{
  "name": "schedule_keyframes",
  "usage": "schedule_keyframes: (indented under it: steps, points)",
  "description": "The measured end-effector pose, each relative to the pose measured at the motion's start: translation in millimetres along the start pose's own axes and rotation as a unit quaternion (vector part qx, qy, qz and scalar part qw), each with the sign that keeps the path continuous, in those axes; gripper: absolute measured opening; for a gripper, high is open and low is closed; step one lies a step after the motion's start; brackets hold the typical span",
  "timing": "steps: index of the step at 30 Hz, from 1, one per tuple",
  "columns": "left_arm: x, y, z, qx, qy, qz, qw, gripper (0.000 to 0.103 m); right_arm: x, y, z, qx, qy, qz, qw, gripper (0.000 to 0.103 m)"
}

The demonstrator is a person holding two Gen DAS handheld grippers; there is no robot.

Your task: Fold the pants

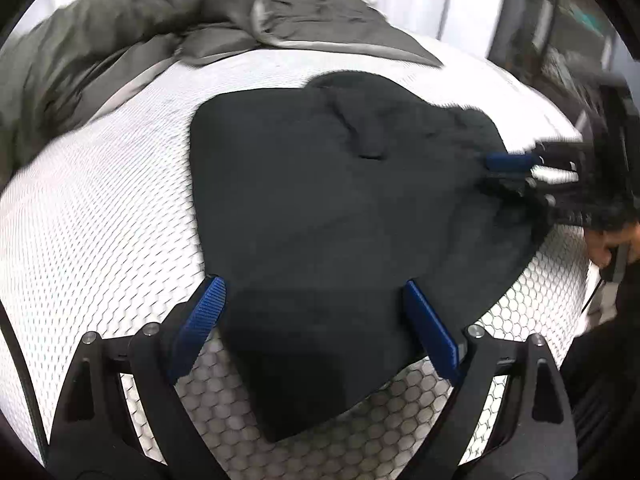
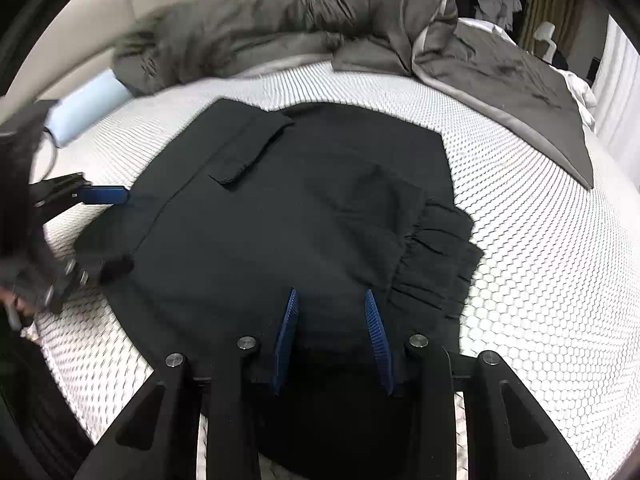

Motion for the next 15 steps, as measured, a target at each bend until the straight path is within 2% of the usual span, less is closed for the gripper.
schedule_keyframes:
  steps: [3,6,7,8,9,11,13,14,15]
  points:
    - [-15,-10,12,-0.021,-0.016,-0.030,0.9992,0.088,-2,-7,11,-0.018,0.017,-0.012,1.000,0.040]
    - [-12,-31,12,-0.023,-0.015,-0.050,0.9984,0.088,-5,-23,23,0.020,-0.012,-0.041,0.999,0.047]
    - [-7,-35,14,-0.026,-0.023,-0.042,0.9985,0.082,3,-31,30,0.027,-0.018,-0.038,0.999,0.049]
    - [5,-37,18,-0.031,-0.034,-0.023,0.9987,0.068,9,-34,37,0.020,-0.024,-0.030,0.999,0.050]
    - [16,-37,23,-0.037,-0.044,-0.008,0.9983,0.066,21,-36,45,0.005,-0.026,-0.018,0.999,0.052]
    - [30,-35,32,-0.057,-0.043,0.007,0.9974,0.066,45,-31,53,-0.026,-0.005,0.026,0.999,0.053]
    - [25,-35,40,-0.070,-0.046,0.000,0.9965,0.064,41,-28,34,-0.017,0.018,0.028,0.999,0.054]
    - [20,-34,46,-0.073,-0.055,-0.005,0.9958,0.064,35,-25,23,-0.015,0.042,0.029,0.999,0.053]
    - [20,-33,50,-0.075,-0.065,-0.006,0.9951,0.064,26,-20,5,-0.015,0.071,0.026,0.997,0.043]
Point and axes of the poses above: each gripper's, at about its wrist camera, not at the fingertips, and x roughly the way its jaws point, z to its left, y to its underside, the point moved 7 cm from there along x, roughly the way its jaws point
